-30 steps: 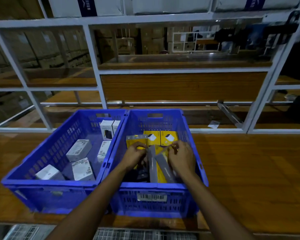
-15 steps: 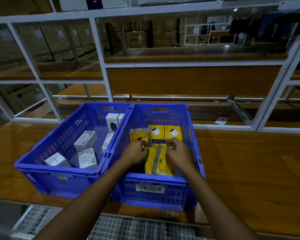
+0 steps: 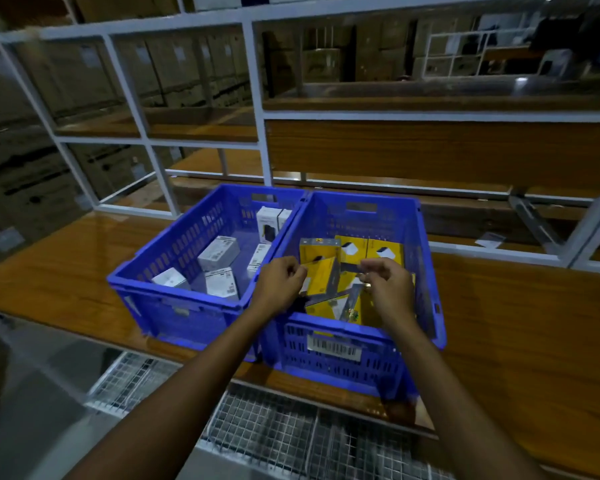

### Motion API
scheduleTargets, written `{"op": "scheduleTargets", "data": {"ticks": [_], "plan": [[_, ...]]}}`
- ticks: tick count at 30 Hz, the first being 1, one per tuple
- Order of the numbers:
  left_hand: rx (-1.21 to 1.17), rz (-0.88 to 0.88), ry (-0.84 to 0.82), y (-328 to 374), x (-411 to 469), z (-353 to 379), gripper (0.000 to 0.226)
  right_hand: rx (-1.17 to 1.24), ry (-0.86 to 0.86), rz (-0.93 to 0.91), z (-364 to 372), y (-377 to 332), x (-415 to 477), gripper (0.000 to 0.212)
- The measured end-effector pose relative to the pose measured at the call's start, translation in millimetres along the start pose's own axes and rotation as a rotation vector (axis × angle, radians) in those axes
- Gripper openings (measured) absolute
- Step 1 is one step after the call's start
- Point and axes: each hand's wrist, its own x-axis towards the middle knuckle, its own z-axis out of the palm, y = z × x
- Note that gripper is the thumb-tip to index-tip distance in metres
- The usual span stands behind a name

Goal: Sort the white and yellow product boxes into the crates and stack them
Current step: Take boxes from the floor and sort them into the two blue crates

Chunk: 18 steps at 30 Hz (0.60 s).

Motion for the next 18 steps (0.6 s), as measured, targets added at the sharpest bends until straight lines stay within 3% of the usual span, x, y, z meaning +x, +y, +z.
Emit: {"op": "scheduleTargets", "data": {"ticks": [4,8,18], "plan": [[-0.241,-0.022,0.024,2,-28,-34,0.038,0.389,-0.126,0.181,25,-32,-34,0.018],[-0.578,-0.161,0.073,-2,-66,-78,0.032,0.695,-0.272,0.375,50,-63,-76,0.017],[-0.655,-0.325,0.347,-39,-255,-211,0.026,0.806,-0.609,0.657,137,-112,-239,0.02]]}}
